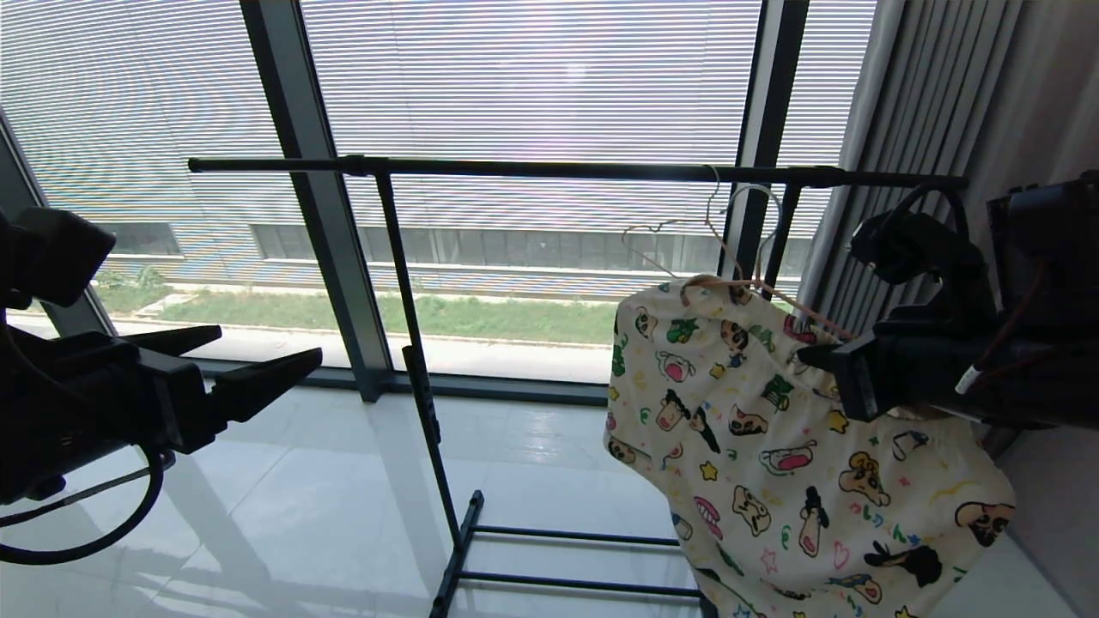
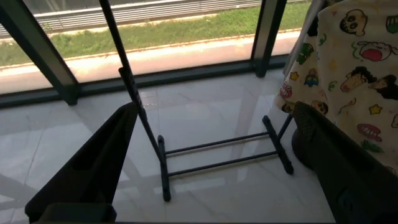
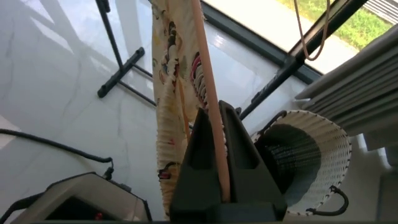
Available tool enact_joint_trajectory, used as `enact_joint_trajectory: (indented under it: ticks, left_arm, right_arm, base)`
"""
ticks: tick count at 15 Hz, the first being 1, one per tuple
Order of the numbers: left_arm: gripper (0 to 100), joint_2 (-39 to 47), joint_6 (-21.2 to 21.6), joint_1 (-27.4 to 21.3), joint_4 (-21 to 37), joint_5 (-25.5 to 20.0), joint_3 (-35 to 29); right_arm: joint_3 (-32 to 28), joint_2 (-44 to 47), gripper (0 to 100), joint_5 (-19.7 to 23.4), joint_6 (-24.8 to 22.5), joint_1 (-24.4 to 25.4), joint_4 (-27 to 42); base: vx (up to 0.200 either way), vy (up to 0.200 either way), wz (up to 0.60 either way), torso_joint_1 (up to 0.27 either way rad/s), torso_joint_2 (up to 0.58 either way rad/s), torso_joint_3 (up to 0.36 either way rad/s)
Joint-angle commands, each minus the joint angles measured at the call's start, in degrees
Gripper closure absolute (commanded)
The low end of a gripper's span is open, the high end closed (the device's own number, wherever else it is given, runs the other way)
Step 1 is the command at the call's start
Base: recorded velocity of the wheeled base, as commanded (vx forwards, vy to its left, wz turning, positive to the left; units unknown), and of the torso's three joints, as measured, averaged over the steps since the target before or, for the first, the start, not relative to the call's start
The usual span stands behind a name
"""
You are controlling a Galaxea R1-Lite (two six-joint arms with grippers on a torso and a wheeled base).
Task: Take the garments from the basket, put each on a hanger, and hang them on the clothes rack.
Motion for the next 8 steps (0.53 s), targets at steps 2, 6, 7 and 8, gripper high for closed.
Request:
enact_joint_trajectory:
  ticks: [2, 6, 7, 8]
  left_arm:
    - [0, -0.7, 3.4, 0.0, 0.0, 4.7, -0.2]
    - [0, 0.4, 5.3, 0.0, 0.0, 6.9, 0.0]
    - [0, 0.5, 5.7, 0.0, 0.0, 6.9, 0.0]
    - [0, 0.7, 6.3, 0.0, 0.0, 6.9, 0.4]
  right_arm:
    - [-8.3, 7.7, 100, -4.3, 4.3, 0.1, 6.3]
    - [-11.5, 8.2, 100, -6.8, 5.7, 0.6, 12.1]
    - [-11.5, 8.2, 100, -6.8, 5.7, 0.6, 12.1]
    - [-11.6, 8.1, 100, -6.8, 5.7, 0.6, 12.0]
  base:
    - [0.000, 0.000, 0.00, 0.000, 0.00, 0.000]
    - [0.000, 0.000, 0.00, 0.000, 0.00, 0.000]
    - [0.000, 0.000, 0.00, 0.000, 0.00, 0.000]
    - [0.000, 0.000, 0.00, 0.000, 0.00, 0.000]
